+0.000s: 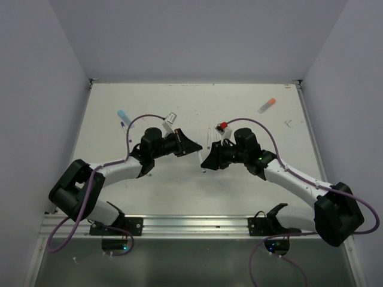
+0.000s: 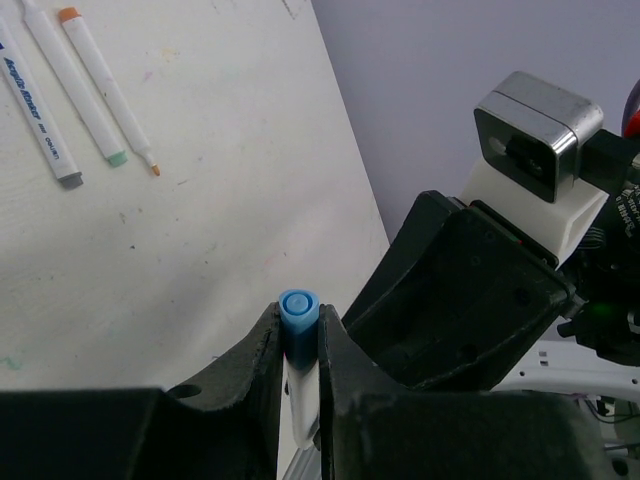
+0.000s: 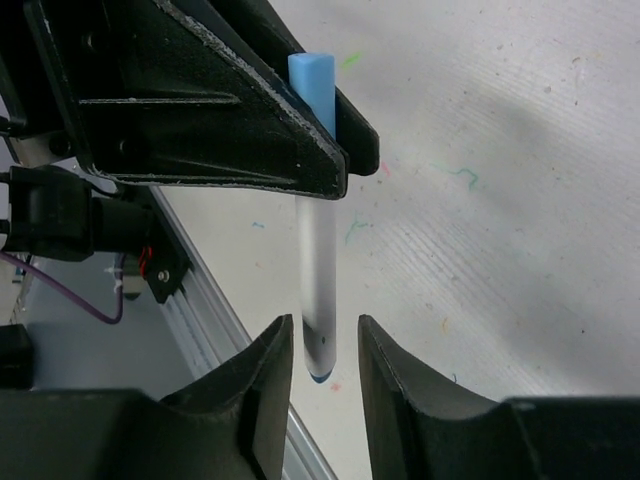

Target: Open the pen caps

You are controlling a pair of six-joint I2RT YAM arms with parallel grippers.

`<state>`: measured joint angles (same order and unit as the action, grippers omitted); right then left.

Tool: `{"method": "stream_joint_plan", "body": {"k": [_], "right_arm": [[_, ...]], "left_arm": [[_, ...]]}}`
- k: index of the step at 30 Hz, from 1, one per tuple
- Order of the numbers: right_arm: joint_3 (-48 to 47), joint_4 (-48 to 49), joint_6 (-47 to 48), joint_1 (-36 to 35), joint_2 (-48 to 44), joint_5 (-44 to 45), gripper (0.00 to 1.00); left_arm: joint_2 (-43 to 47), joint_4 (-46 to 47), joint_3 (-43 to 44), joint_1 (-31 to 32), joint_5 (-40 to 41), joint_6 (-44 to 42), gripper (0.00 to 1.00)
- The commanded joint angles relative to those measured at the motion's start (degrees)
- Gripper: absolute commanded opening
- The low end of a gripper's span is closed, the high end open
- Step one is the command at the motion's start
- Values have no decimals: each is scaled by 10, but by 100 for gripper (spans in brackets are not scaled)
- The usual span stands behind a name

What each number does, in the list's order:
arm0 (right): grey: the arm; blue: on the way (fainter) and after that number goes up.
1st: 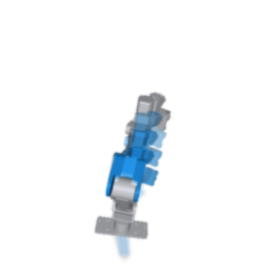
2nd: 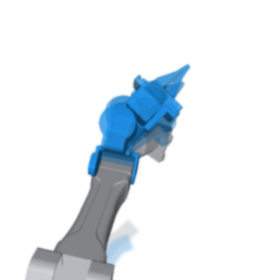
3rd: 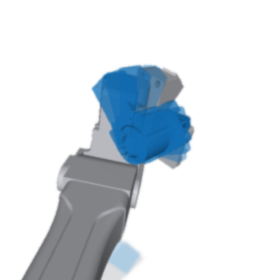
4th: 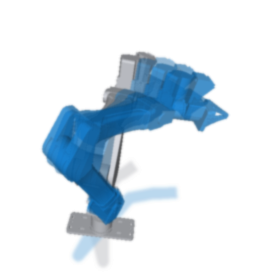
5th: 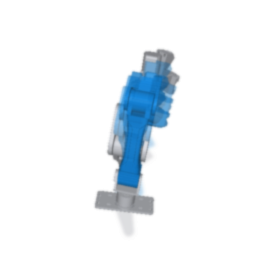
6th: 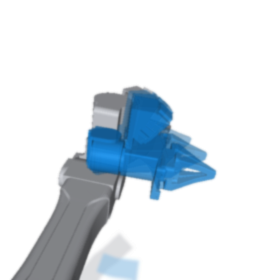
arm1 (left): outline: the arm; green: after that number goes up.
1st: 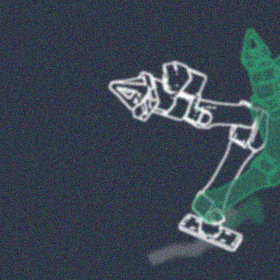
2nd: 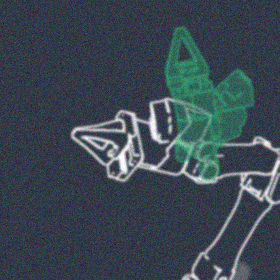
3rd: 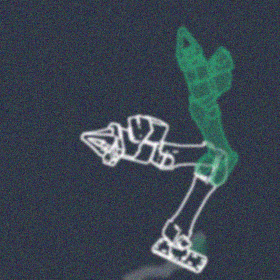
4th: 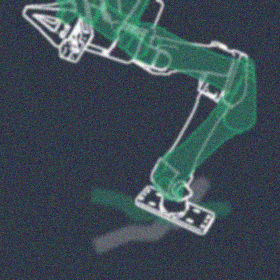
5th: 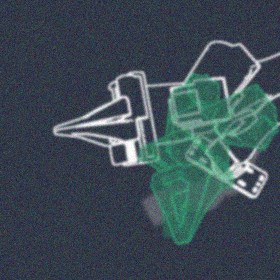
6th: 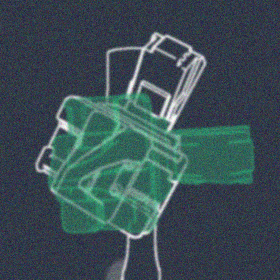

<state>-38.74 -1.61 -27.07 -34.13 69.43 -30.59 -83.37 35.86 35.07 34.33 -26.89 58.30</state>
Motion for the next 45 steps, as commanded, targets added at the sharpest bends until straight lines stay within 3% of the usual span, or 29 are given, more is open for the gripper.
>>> {"method": "stream_joint_plan", "body": {"k": [1,11,12,14,16,18,19,20,23,26,29,34,36,41,45], "right_arm": [[-12,19,6,-1,11,12,38],[-57,82,-21,-17,84,-18,36],[-57,95,-37,-20,96,-25,32],[-55,134,-52,-23,106,-43,11],[-53,143,-61,-31,113,-39,0],[-49,142,-60,-38,113,-30,0],[-42,147,-61,-40,110,-29,0],[-38,151,-62,-43,108,-28,0],[-22,165,-71,-45,101,-30,0],[-15,168,-71,-47,100,-27,0],[-14,169,-71,-48,99,-25,0],[-16,159,-67,-47,93,-22,0],[-16,152,-64,-48,91,-23,0],[-9,134,-52,-48,72,-14,0],[-9,129,-50,-48,73,-14,0]], "left_arm": [[14,12,8,-4,-16,-8,0],[19,48,-9,-5,-31,16,0],[21,51,-11,-4,-32,17,0],[27,54,-16,-4,-28,20,0],[29,51,-14,-4,-26,18,0],[34,39,-12,-4,-21,16,0],[37,33,-12,-4,-17,13,8],[44,27,-14,-5,-13,12,28],[51,15,-17,-6,3,5,47],[52,17,-17,-6,2,3,46],[53,18,-18,-6,-2,3,33],[58,9,-18,-6,-2,0,22],[61,4,-18,-9,-2,0,26],[66,-9,-16,-19,-2,-6,49],[65,-8,-18,-20,-3,-9,45]]}}
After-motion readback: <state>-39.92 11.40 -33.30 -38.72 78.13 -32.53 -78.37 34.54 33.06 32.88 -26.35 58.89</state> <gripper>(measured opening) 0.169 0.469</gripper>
